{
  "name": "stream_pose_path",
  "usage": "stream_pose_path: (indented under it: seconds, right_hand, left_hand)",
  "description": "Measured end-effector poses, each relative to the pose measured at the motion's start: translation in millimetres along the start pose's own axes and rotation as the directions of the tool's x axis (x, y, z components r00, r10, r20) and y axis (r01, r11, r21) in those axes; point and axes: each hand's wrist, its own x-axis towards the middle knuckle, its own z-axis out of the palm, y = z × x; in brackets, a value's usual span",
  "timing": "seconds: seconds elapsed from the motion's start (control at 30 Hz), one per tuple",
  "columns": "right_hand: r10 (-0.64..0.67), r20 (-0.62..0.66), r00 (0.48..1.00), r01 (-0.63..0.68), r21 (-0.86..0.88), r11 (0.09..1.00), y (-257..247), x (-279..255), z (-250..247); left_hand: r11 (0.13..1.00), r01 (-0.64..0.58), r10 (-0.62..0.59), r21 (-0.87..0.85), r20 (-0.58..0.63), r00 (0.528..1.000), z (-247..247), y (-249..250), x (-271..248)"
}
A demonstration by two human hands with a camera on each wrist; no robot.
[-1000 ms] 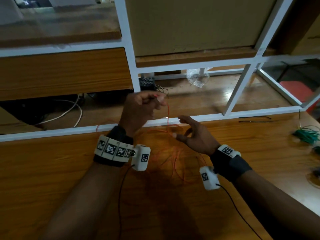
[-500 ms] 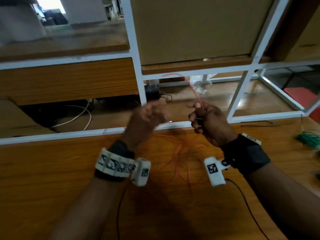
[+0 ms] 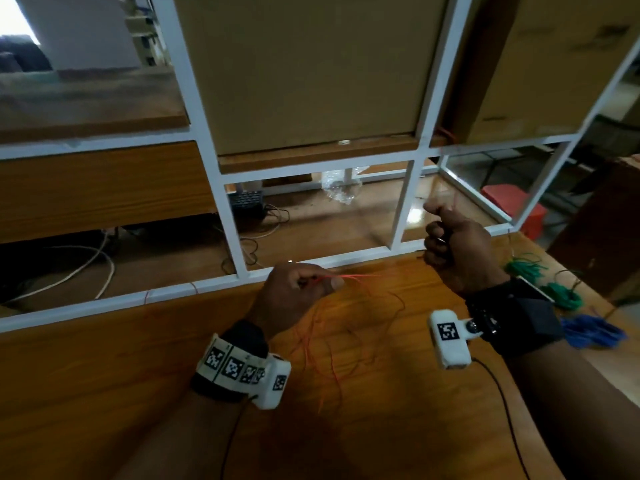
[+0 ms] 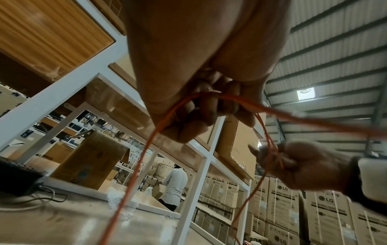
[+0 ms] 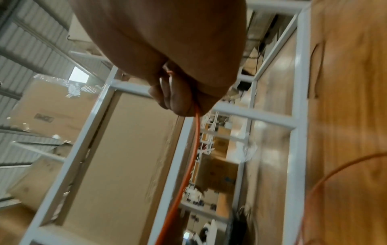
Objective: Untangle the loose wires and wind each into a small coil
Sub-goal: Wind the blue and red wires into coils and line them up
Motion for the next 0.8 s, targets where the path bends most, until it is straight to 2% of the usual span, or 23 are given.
stream_pose_path:
  seconds: [0.13,0.2,0.33,0.37,0.43,0.5,0.53,0.6,0.67,0.7,0.73,0.8]
  right_hand:
    - [0.036,-0.198,0.98,-0.047,-0.05,0.998,10,-11,-44]
    - [0.094,-0.278,0.956,-0.133,-0.127,0.983,24,-22,-66]
    - [0.31,-0.359,0.88,-0.395,-0.195,0.898,57,-49,-104]
    - [0.299,-0.407,0.863,-0.416,-0.239,0.877,62,-58,-108]
    - [0.193,-0.514,0.836,-0.399,-0.328,0.856,70,-73,-114]
    - [0.1,-0.564,0.82,-0.391,-0.424,0.817,70,-85,-115]
    - [0.107,-0.55,0.828,-0.421,-0.485,0.766,66,-90,-115]
    - [0.206,-0.409,0.889,-0.45,-0.695,0.56,55,-101,-114]
    - [0.231,-0.199,0.953,-0.265,-0.915,0.304,51,-111,-114]
    - [0.171,-0.099,0.98,-0.135,-0.968,0.213,50,-114,-111]
    - [0.076,-0.028,0.997,-0.041,-0.982,0.183,47,-114,-106]
    - [-0.125,0.038,0.991,0.06,-0.981,0.185,42,-103,-99]
  left_hand:
    - [1.0,-0.011,0.009,-0.024,-0.079,0.997,7,-5,5]
    - [1.0,0.001,-0.002,-0.013,-0.093,0.996,14,-6,6]
    - [1.0,-0.01,0.009,0.018,0.026,1.0,36,-7,7]
    - [1.0,-0.009,0.008,0.022,0.04,0.999,41,-7,8]
    - [1.0,0.001,-0.001,0.005,0.039,0.999,51,-7,10]
    - [1.0,0.004,-0.003,-0.009,0.046,0.999,59,-5,15]
    - [1.0,0.002,-0.001,-0.018,0.061,0.998,63,-3,17]
    - [0.999,-0.018,0.021,-0.028,0.098,0.995,70,0,20]
    - [0.999,-0.052,0.054,-0.017,0.145,0.988,75,2,22]
    - [0.997,-0.079,0.077,0.006,0.173,0.982,77,2,23]
    - [0.993,-0.113,0.104,0.034,0.204,0.973,80,3,25]
    - [0.982,-0.167,0.14,0.083,0.267,0.953,84,4,27]
